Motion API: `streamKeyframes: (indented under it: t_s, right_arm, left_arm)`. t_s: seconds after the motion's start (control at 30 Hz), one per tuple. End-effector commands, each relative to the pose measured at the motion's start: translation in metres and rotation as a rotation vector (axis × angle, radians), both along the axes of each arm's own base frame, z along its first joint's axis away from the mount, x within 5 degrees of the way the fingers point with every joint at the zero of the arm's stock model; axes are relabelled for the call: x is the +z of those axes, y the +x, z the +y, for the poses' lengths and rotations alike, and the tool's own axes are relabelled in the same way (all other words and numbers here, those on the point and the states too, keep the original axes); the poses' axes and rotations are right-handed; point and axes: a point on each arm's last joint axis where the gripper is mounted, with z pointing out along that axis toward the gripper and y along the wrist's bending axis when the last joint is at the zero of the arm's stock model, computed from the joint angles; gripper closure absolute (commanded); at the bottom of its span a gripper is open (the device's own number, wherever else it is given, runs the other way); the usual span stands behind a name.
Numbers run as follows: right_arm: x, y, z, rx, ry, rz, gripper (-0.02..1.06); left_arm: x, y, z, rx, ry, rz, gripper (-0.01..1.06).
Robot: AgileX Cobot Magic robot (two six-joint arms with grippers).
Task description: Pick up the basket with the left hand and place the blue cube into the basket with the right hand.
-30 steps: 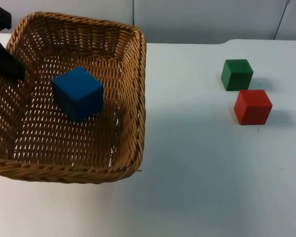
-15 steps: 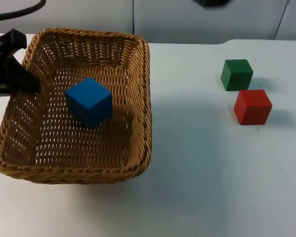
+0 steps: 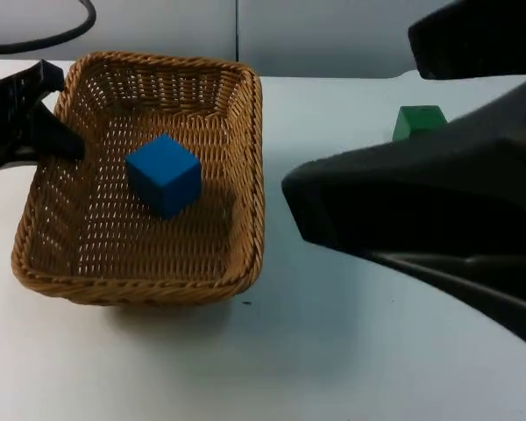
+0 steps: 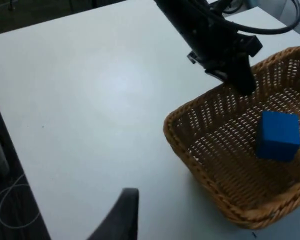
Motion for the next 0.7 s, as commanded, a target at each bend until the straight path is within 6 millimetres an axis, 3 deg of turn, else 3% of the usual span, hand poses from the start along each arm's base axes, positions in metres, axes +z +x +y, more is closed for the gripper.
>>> streamKeyframes:
  t_s: [0.0, 0.4, 0.67]
  right_arm:
    - [-0.001, -0.004, 0.0, 0.016, 0.0, 0.0, 0.05]
    - [0.007, -0.02, -0.001, 0.072, 0.062, 0.022, 0.05]
    - [0.012, -0.022, -0.003, 0.084, 0.092, 0.013, 0.05]
  left_arm:
    - [0.004, 0.006, -0.002, 0.004, -0.063, -0.011, 1.05]
    - [-0.017, 0.012, 0.001, 0.014, -0.023, 0.015, 1.05]
    - [-0.02, 0.015, 0.001, -0.017, -0.014, -0.008, 1.04]
